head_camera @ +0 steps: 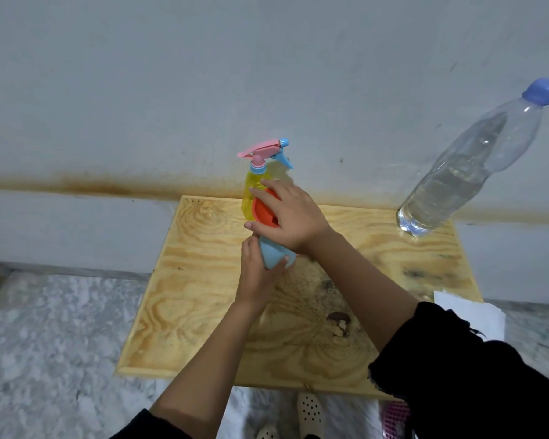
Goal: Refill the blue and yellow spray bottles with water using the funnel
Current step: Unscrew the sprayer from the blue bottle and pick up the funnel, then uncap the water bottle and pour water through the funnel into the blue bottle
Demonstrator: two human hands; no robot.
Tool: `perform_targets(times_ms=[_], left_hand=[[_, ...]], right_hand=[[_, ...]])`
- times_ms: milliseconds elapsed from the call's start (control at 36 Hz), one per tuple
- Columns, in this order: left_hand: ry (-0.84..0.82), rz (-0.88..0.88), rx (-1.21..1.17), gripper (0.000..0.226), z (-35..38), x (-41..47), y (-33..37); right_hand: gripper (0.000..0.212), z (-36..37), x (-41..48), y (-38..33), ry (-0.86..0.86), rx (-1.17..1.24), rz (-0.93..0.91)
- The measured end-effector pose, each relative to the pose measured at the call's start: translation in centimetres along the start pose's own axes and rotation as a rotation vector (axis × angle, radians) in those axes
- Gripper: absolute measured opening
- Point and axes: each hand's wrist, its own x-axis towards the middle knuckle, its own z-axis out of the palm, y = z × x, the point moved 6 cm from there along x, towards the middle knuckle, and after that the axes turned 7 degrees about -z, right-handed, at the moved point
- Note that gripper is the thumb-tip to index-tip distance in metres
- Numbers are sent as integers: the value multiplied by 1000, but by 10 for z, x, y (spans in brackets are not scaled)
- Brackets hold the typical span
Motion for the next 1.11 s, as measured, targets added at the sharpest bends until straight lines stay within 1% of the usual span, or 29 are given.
perform_targets(times_ms=[111,167,222,306,389,472,528,583,667,750,861,972,1111], left_hand=[[-20,-23,-34,79,-3,-1,4],[-25,-39,-56,84,-4,-1,5],[-18,-59,-59,91,-6,-4,6],[9,-78,-18,91,-8,-12,9],[17,-69,4,83,-9,-23,13],[35,-69,51,74,-7,-36,16],[32,-81,91,61,-3,-45,17],[-13,-67,120,48,5,-53,20],[-114,-10,183,44,23,-60,32],[-207,70,270,48,45,-58,53],[-280,184,348,51,75,-47,94],[-338,309,440,57,110,-33,149],[-345,433,505,64,151,-12,220]], right_hand=[[70,0,-1,0,-19,12,11],[72,-2,-1,0,-15,18,15],[72,-7,-3,0,21,38,29],[68,-23,-10,-3,113,109,43],[55,-38,-24,-3,175,217,73],[45,-46,-45,4,205,235,131],[40,-49,-63,14,221,234,194],[38,-50,-83,27,225,216,264],[35,-52,-117,50,207,165,384],[35,-60,-151,74,231,124,503],[35,-86,-185,102,281,76,620],[34,-125,-205,126,348,40,683],[40,-181,-212,155,423,-18,706]])
